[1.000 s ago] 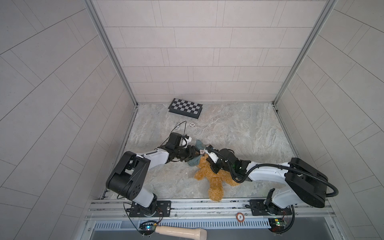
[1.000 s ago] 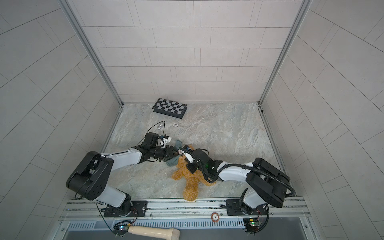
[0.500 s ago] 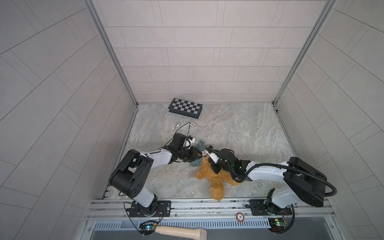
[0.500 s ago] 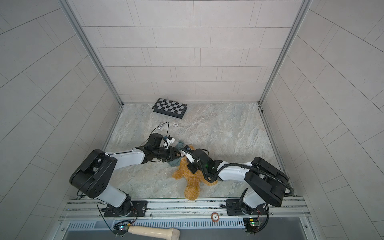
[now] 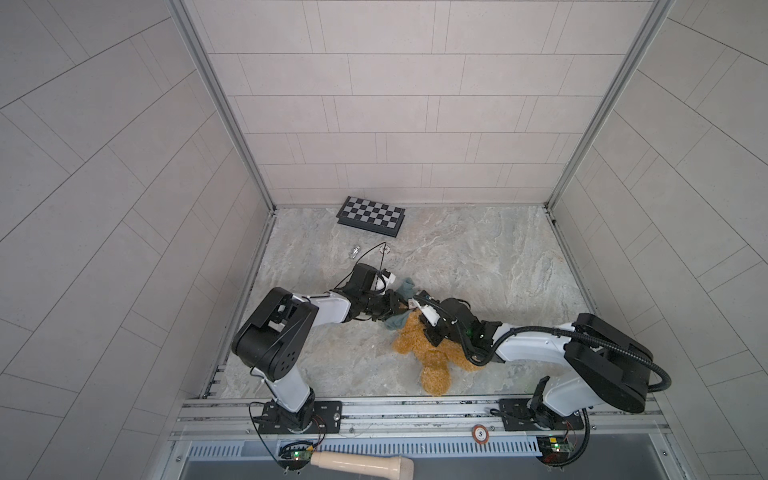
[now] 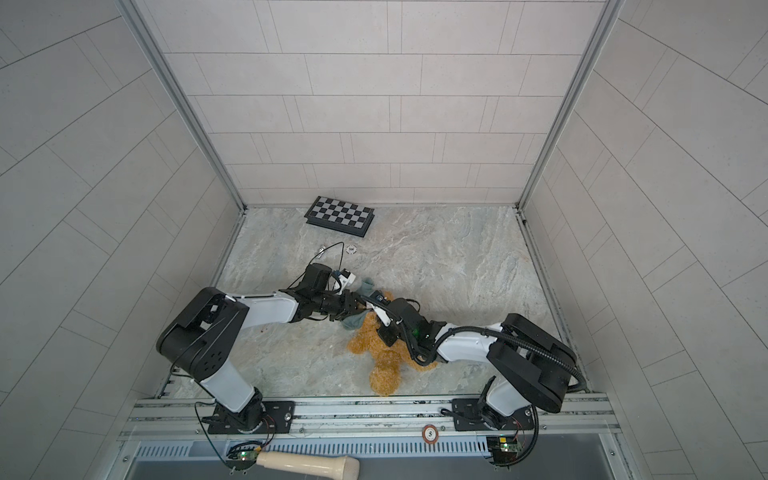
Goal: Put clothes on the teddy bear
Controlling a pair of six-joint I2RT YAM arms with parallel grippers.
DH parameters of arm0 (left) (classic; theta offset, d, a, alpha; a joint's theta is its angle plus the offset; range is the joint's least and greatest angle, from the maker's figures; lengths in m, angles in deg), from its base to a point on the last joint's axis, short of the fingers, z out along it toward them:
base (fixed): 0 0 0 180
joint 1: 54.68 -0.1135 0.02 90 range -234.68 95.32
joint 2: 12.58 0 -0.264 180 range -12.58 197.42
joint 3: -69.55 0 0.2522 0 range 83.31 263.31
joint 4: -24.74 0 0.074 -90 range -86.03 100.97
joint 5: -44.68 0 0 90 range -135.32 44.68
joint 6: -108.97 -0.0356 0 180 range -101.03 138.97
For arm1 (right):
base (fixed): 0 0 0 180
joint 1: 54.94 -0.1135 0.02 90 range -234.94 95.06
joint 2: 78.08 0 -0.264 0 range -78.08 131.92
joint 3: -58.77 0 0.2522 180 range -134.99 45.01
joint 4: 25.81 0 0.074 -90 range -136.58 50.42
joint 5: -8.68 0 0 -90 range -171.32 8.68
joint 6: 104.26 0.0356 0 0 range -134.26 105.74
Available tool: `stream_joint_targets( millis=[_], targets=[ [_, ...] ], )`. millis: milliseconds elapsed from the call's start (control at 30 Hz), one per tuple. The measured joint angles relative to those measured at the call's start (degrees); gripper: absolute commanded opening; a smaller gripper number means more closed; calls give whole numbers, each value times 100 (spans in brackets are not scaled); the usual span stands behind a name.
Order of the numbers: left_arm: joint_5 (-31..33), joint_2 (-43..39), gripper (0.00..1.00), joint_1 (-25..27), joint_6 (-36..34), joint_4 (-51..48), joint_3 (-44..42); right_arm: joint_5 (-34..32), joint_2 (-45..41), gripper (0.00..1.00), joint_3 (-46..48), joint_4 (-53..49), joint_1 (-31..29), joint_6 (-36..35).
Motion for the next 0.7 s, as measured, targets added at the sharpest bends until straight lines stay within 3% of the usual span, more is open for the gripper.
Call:
stream_joint_targets(
  millis=[100,333,533,700],
  targets=[
    [7,50,0,0,-28,46,15,-20,11,0,66,162,0,-20],
    [319,-299,0,76,-125,-166,-26,13,-57,2,319,651,-2,-44],
    [826,-1189,0,315,-586,-839,-98,214,-745,24,951,1244,-55,-103],
    [1250,-2306,0,481,-1263,-1375,-151,433,-1954,43,1318,1025,-118,-175]
  ],
)
